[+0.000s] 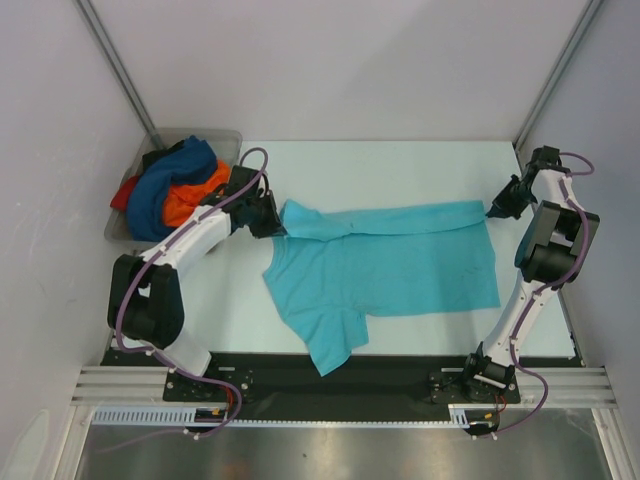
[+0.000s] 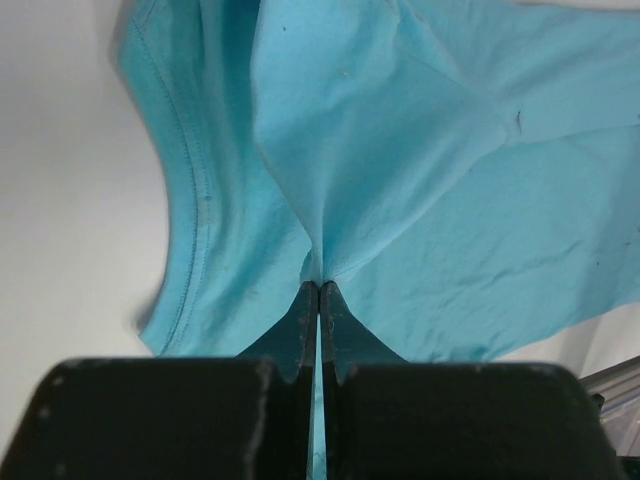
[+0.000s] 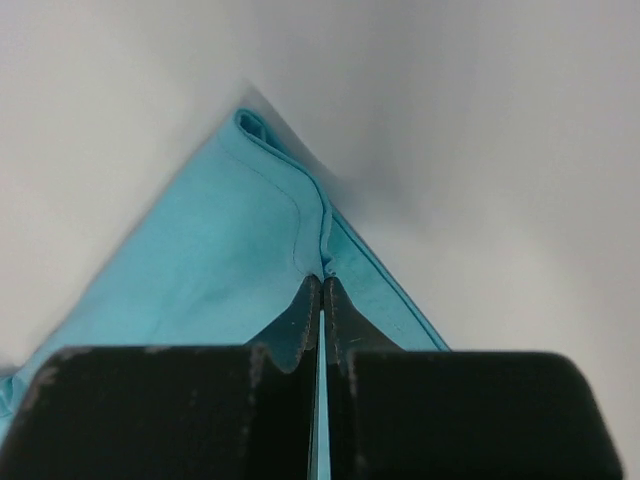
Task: Fold and stack the t-shirts
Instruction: Fold the tshirt
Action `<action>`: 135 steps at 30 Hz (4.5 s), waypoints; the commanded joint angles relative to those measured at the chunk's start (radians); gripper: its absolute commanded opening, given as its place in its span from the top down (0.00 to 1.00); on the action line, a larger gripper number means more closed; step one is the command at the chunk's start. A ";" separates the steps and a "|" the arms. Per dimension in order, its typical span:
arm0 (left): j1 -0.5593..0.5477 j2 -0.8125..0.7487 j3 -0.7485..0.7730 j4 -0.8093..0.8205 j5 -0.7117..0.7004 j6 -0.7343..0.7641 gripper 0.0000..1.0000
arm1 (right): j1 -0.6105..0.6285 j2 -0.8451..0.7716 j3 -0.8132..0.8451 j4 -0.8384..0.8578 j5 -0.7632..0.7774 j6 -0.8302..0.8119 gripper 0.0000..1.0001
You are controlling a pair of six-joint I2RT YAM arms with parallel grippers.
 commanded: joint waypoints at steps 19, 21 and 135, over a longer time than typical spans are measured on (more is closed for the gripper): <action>-0.005 -0.032 -0.109 0.028 0.031 -0.018 1.00 | 0.004 -0.024 -0.011 -0.007 0.047 -0.016 1.00; -0.005 -0.025 -0.109 0.033 0.033 -0.020 1.00 | 0.004 -0.021 -0.009 -0.009 0.047 -0.016 1.00; -0.073 -0.060 -0.160 0.112 0.100 0.187 0.41 | 0.697 -0.401 -0.523 0.542 -0.292 0.416 0.48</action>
